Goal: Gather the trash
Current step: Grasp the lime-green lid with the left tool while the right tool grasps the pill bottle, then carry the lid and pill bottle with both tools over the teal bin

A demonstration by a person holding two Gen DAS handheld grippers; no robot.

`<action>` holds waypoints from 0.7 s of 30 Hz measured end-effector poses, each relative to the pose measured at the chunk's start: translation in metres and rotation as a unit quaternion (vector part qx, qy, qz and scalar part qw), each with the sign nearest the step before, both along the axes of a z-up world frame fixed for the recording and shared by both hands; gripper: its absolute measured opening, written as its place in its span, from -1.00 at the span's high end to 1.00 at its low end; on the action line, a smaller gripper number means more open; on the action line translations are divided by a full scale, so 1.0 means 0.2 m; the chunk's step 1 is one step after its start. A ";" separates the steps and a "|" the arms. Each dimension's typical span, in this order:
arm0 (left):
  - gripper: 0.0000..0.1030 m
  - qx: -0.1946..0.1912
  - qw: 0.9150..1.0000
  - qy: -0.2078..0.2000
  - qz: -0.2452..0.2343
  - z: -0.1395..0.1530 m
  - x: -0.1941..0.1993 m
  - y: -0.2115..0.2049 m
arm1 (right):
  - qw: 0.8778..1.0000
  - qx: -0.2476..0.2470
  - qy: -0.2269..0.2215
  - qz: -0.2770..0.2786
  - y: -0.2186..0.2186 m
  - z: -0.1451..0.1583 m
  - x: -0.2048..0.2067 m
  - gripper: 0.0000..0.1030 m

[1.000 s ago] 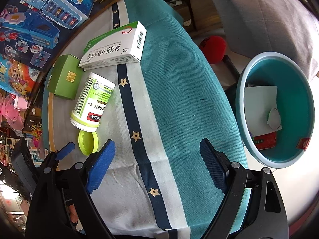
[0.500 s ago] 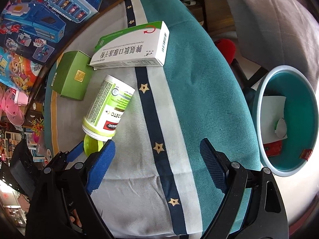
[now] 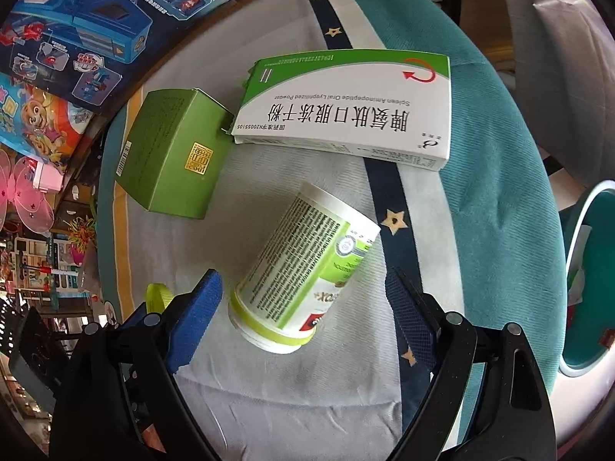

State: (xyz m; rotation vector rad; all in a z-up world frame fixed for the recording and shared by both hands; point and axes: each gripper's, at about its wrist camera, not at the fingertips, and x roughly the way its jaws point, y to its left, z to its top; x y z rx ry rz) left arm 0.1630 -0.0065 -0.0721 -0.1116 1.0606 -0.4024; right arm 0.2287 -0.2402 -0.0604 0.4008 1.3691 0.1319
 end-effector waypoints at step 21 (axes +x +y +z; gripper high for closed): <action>-0.10 0.007 1.000 -0.003 -0.015 0.03 -0.04 -0.12 | 0.996 0.007 -0.071 0.052 -0.01 0.16 -0.17 -0.04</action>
